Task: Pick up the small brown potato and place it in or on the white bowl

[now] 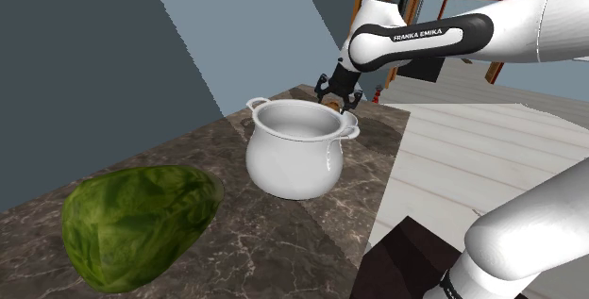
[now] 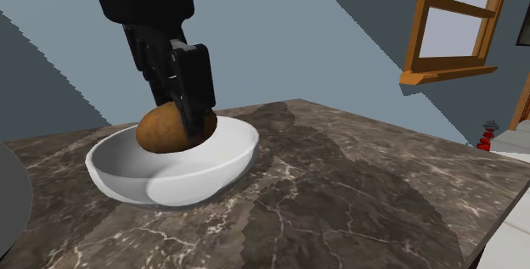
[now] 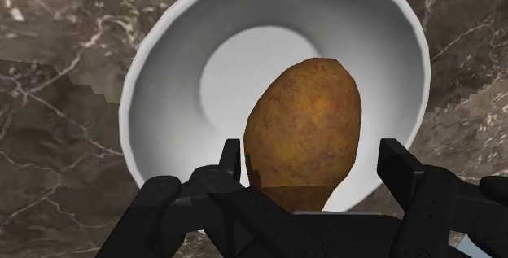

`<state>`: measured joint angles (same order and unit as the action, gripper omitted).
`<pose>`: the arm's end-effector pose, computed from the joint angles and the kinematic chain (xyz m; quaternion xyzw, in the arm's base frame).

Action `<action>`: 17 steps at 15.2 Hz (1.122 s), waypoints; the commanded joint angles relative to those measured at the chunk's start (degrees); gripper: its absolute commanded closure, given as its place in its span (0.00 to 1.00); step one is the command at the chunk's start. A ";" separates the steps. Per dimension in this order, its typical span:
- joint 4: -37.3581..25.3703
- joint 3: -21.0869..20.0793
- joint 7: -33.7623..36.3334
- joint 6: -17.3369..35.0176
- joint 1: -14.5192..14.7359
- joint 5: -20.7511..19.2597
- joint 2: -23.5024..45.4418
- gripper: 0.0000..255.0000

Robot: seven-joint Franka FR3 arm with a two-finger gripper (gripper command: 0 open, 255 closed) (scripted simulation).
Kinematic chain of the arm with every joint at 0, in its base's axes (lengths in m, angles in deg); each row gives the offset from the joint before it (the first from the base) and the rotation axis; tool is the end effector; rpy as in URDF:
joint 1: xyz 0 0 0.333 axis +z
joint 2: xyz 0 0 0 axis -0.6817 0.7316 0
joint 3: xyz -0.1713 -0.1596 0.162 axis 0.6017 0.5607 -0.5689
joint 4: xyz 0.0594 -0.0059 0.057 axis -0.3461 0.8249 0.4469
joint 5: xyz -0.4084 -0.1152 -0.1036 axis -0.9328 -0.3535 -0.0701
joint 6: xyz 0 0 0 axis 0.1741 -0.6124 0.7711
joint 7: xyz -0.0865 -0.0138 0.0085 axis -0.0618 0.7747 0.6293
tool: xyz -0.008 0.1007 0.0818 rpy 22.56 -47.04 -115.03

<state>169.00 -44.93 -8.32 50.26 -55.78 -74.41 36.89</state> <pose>0.5490 -0.0003 0.4866 -0.8681 0.4703 -0.1462 0.0620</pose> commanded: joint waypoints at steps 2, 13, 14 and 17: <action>0.00 0.00 0.00 0.00 0.00 0.00 0.00 0.00; -4.20 0.56 -0.35 -7.16 0.13 0.42 -3.00 0.00; -4.20 0.56 -0.35 -7.16 0.13 0.42 -3.00 0.00; -4.20 0.56 -0.35 -7.17 0.13 0.42 -3.00 0.00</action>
